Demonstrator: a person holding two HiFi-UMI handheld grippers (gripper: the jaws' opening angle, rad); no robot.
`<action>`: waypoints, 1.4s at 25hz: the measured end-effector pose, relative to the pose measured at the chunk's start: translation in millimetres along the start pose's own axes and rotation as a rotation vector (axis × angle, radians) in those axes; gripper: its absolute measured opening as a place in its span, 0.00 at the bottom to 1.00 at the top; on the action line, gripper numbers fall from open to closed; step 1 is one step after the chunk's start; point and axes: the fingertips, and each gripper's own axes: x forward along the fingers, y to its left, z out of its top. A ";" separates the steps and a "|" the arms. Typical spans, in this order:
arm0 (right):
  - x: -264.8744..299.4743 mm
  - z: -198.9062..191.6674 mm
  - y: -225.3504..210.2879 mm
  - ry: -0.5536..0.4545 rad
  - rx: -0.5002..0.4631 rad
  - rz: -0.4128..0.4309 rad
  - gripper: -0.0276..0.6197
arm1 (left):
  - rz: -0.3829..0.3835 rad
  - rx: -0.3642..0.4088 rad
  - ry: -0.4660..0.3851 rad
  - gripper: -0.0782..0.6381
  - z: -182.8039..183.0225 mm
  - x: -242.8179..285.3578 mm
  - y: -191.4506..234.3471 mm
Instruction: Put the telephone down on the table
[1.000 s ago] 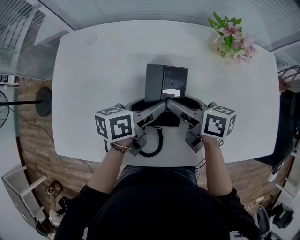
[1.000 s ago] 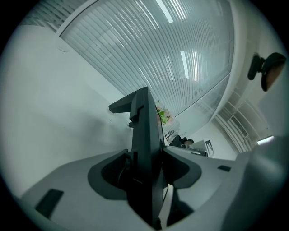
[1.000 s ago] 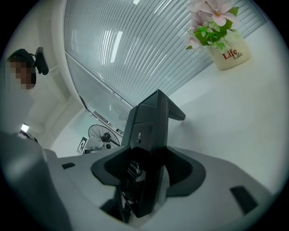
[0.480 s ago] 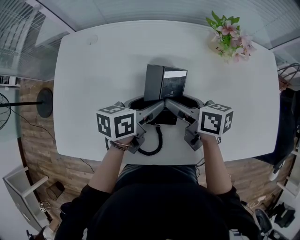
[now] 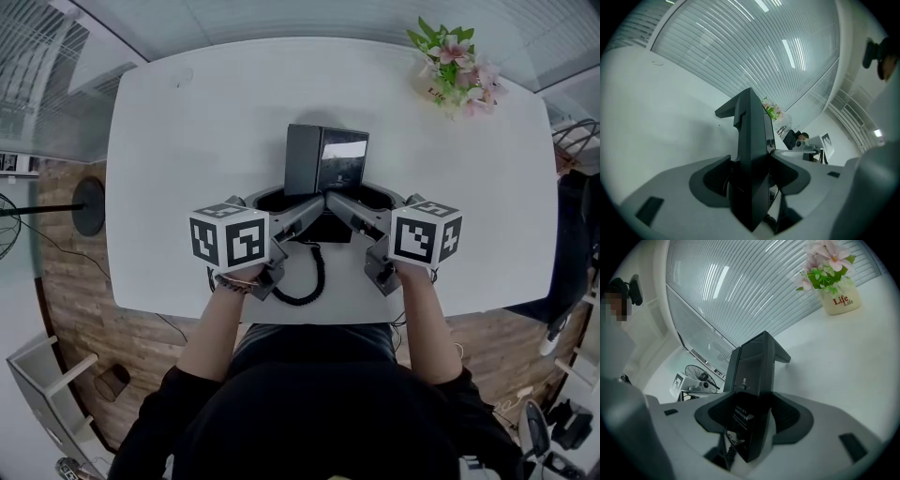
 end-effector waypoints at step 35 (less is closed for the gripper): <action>-20.9 28.6 21.0 -0.171 -0.285 -0.184 0.46 | 0.172 0.393 -0.106 0.52 28.4 -28.7 -11.8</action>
